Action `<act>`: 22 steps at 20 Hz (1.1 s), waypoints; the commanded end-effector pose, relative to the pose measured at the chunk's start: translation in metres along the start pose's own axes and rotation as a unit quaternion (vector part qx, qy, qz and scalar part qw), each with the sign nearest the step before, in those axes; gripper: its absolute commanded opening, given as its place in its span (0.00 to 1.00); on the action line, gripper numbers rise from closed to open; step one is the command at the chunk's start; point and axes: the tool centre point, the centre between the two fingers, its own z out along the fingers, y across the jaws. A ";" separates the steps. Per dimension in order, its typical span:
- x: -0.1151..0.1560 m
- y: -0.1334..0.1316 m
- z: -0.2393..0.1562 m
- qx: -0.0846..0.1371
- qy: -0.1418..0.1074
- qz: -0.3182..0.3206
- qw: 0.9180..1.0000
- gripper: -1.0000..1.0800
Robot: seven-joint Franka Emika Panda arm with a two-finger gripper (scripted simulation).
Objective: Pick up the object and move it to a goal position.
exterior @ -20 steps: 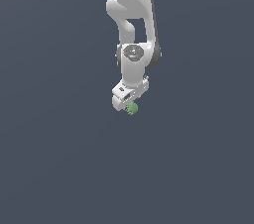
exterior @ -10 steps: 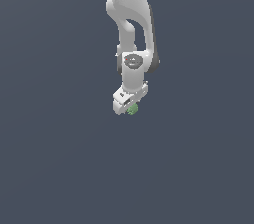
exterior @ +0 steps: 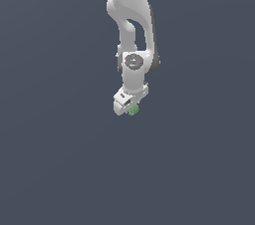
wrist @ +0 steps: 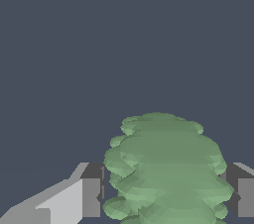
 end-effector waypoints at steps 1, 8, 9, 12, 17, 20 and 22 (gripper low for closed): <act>0.000 0.000 0.000 0.000 0.000 0.000 1.000 0.00; 0.007 0.006 -0.004 0.000 0.000 0.000 1.000 0.00; 0.009 0.008 -0.006 0.000 0.000 0.000 1.000 0.00; 0.017 0.016 -0.011 0.000 0.000 0.000 1.000 0.00; 0.036 0.032 -0.022 0.000 0.000 0.000 1.000 0.00; 0.049 0.044 -0.030 0.001 0.000 0.000 1.000 0.00; 0.059 0.053 -0.036 0.001 0.000 0.000 1.000 0.00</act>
